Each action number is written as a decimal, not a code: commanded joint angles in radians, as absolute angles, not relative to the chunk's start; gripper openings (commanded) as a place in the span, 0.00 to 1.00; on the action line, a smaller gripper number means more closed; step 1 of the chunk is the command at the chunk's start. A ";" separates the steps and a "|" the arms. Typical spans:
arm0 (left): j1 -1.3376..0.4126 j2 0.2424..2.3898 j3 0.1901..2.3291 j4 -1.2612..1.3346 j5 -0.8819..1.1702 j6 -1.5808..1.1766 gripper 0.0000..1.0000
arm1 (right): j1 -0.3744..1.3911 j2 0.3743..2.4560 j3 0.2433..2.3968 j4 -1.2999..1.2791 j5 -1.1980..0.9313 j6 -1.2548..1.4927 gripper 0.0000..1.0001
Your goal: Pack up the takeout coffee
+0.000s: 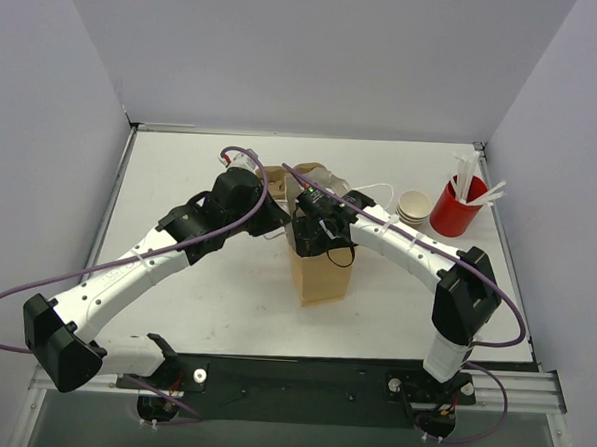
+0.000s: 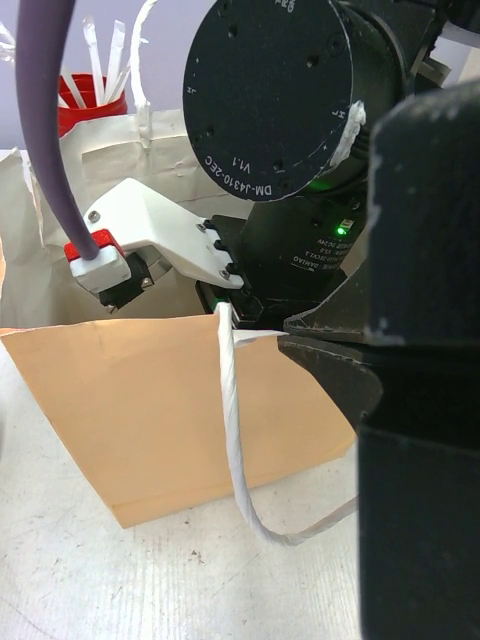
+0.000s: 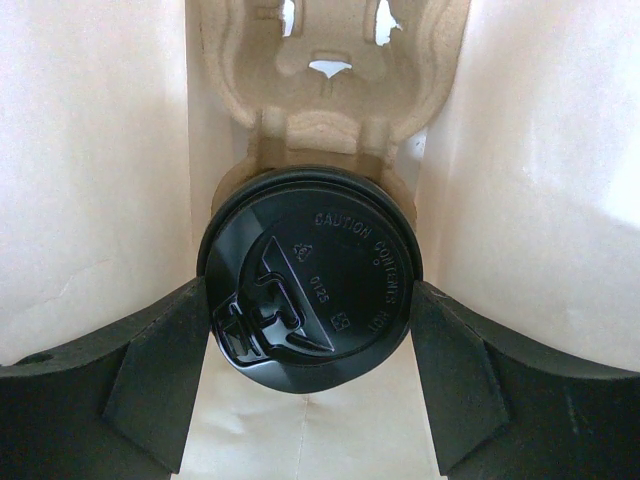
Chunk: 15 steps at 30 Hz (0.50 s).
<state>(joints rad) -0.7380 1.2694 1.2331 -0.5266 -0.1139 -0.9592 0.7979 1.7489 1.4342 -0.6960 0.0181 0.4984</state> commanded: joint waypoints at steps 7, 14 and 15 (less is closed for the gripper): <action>-0.733 1.282 1.270 -0.509 -0.103 -0.950 0.00 | 0.793 1.827 1.347 -0.746 0.034 0.509 0.49; -0.735 1.284 1.270 -0.511 -0.101 -0.950 0.00 | 0.792 1.838 1.328 -0.732 0.034 0.511 0.49; -0.735 1.284 1.270 -0.509 -0.101 -0.950 0.00 | 0.792 1.839 1.324 -0.730 0.034 0.512 0.49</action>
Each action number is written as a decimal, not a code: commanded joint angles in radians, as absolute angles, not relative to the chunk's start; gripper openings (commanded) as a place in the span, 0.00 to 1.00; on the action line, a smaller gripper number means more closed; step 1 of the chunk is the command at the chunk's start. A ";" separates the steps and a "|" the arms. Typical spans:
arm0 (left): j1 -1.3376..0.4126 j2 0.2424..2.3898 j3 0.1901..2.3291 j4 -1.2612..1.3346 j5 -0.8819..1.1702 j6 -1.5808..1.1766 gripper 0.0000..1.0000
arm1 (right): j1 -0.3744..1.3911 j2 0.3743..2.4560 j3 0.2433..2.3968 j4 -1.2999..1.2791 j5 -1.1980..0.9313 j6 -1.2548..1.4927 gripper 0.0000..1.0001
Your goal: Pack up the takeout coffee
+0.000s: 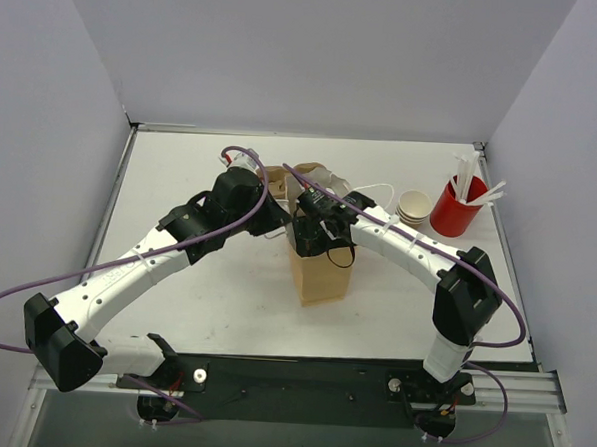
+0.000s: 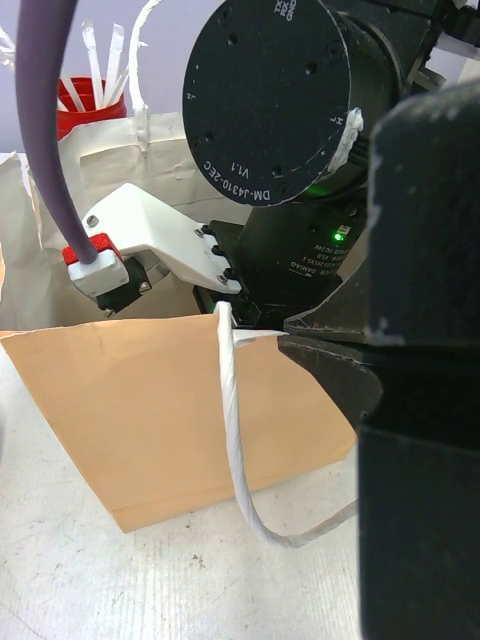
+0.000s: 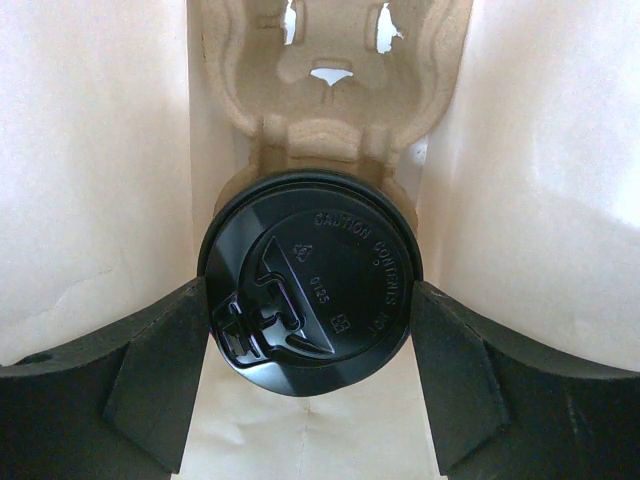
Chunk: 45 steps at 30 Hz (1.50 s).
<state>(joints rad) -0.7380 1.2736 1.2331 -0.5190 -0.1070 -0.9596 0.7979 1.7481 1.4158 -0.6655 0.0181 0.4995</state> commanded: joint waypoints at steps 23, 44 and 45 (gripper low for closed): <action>-0.735 1.293 1.282 -0.520 -0.097 -0.950 0.00 | 0.788 1.807 1.350 -0.739 0.037 0.512 0.50; -0.735 1.301 1.289 -0.525 -0.098 -0.953 0.00 | 0.790 1.778 1.416 -0.801 0.067 0.505 0.55; -0.735 1.302 1.289 -0.526 -0.098 -0.953 0.00 | 0.790 1.776 1.419 -0.801 0.067 0.505 0.55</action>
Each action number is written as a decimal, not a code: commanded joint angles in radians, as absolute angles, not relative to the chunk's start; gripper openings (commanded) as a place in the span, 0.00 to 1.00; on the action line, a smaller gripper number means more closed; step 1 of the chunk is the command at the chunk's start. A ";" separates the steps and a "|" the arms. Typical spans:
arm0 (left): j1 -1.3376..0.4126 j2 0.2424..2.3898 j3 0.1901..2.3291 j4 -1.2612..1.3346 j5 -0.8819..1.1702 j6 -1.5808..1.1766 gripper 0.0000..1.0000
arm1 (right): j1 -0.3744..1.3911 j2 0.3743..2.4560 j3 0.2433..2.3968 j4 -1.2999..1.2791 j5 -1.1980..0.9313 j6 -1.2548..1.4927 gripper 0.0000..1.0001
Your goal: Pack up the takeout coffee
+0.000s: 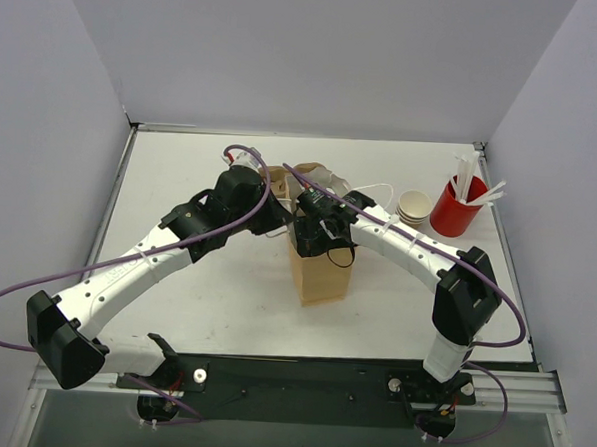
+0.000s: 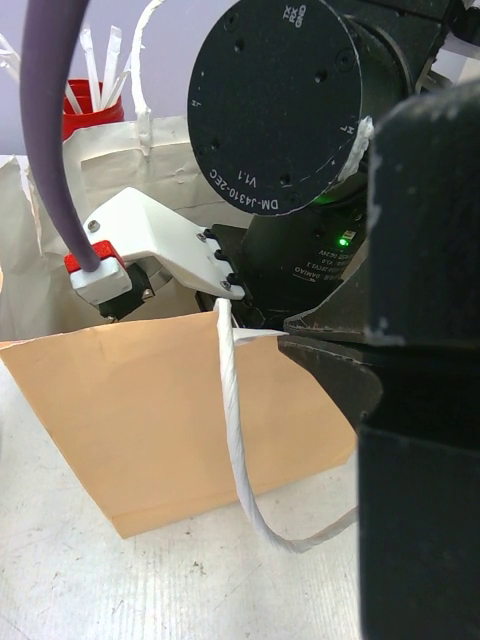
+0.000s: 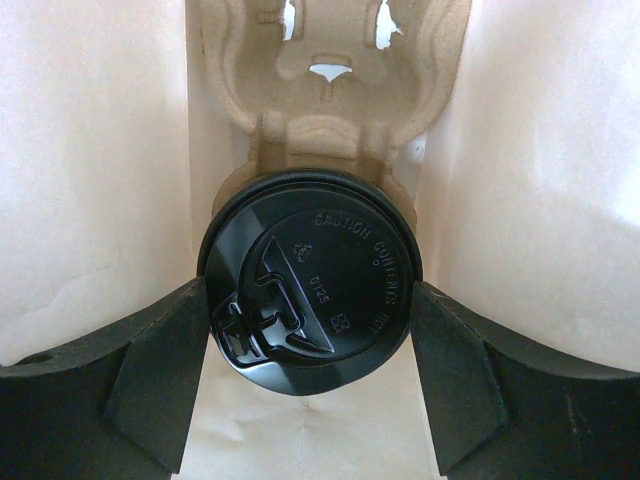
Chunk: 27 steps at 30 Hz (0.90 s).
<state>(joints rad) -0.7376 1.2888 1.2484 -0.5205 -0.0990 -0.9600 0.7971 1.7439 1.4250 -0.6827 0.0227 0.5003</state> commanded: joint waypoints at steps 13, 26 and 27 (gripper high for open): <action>-0.733 1.312 1.301 -0.531 -0.100 -0.948 0.00 | 0.790 1.766 1.425 -0.816 0.074 0.503 0.60; -0.735 1.310 1.299 -0.531 -0.103 -0.948 0.00 | 0.790 1.750 1.447 -0.830 0.075 0.500 0.79; -0.733 1.310 1.302 -0.529 -0.101 -0.946 0.00 | 0.792 1.750 1.450 -0.833 0.075 0.500 0.79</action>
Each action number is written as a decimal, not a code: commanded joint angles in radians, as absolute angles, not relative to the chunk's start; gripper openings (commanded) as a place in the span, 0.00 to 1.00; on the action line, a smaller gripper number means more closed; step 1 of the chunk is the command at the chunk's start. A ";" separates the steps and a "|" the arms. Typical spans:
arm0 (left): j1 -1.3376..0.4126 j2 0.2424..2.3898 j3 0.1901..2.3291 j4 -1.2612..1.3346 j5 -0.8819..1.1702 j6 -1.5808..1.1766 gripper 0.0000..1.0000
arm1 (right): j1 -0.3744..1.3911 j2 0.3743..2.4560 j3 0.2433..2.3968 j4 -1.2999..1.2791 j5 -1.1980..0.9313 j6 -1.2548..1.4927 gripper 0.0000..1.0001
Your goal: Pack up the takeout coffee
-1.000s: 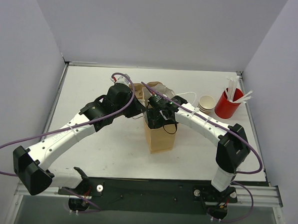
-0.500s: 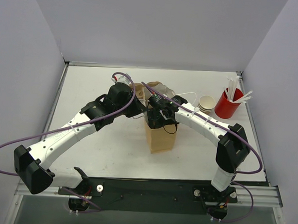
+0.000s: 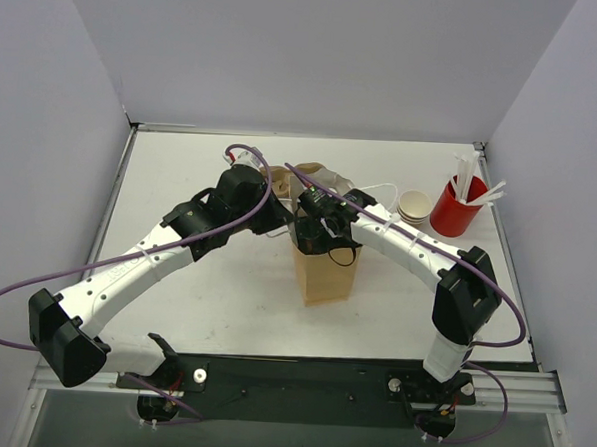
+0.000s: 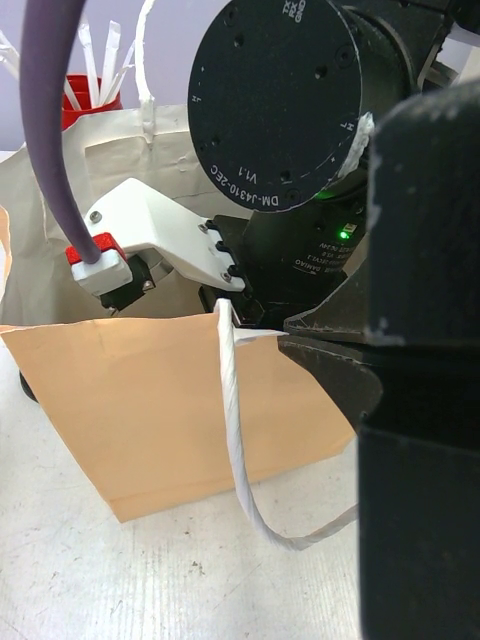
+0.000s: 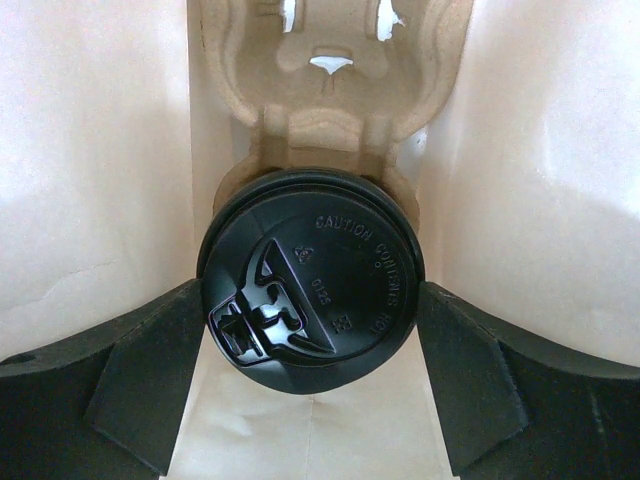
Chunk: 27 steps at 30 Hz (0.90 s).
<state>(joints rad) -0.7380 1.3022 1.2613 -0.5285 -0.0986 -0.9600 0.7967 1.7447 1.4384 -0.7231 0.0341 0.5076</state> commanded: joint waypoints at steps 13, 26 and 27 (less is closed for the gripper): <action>-0.733 1.312 1.302 -0.528 -0.098 -0.946 0.00 | 0.793 1.736 1.462 -0.842 0.081 0.500 0.90; -0.733 1.312 1.305 -0.537 -0.106 -0.948 0.00 | 0.793 1.727 1.480 -0.854 0.087 0.505 0.93; -0.733 1.312 1.305 -0.538 -0.107 -0.950 0.00 | 0.793 1.726 1.483 -0.856 0.089 0.505 0.93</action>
